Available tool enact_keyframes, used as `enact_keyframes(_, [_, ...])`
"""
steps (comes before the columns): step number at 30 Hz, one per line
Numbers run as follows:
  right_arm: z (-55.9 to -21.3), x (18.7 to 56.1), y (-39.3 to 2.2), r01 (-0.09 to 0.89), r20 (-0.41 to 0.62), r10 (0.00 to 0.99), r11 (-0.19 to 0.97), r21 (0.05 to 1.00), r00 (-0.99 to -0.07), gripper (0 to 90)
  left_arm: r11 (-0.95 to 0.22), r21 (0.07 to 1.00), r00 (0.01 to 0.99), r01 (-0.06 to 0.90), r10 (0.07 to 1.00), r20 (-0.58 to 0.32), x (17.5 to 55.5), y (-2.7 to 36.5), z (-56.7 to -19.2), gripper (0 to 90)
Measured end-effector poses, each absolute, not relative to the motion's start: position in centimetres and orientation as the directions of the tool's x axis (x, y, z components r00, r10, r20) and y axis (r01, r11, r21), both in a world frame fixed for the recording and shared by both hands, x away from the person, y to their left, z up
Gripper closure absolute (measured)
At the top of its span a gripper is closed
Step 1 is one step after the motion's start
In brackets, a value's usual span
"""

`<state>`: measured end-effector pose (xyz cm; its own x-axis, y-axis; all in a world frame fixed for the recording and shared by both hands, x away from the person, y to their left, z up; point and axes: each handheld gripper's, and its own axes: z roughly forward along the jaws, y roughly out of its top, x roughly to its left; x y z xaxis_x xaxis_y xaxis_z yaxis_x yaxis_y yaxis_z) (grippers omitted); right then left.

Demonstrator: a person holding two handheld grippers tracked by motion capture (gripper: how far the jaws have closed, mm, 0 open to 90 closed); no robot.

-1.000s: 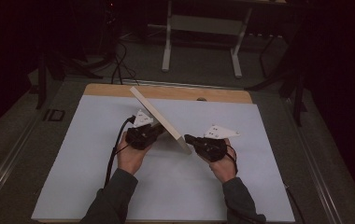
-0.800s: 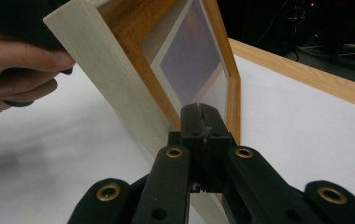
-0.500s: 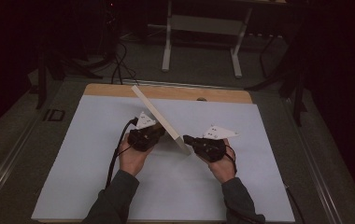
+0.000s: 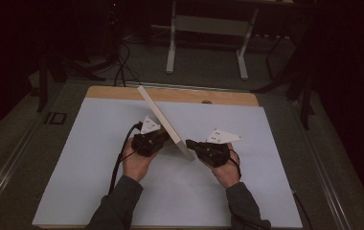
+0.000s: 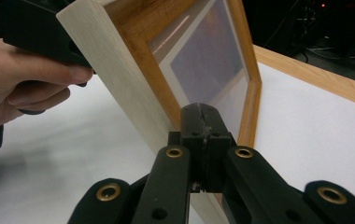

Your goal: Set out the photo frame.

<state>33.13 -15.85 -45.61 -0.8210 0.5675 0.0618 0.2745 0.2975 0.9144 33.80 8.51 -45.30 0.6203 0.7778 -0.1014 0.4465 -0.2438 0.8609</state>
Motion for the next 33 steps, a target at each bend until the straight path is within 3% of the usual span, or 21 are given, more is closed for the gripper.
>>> enact_keyframes(33, [-45.3, 32.3, -13.4, 0.232, 0.031, 0.5, 0.345, 0.91, -0.865, 89.9, -0.247, 0.865, 0.633, 0.438, 0.767, -0.102, 33.7, 8.9, -45.5, 90.0])
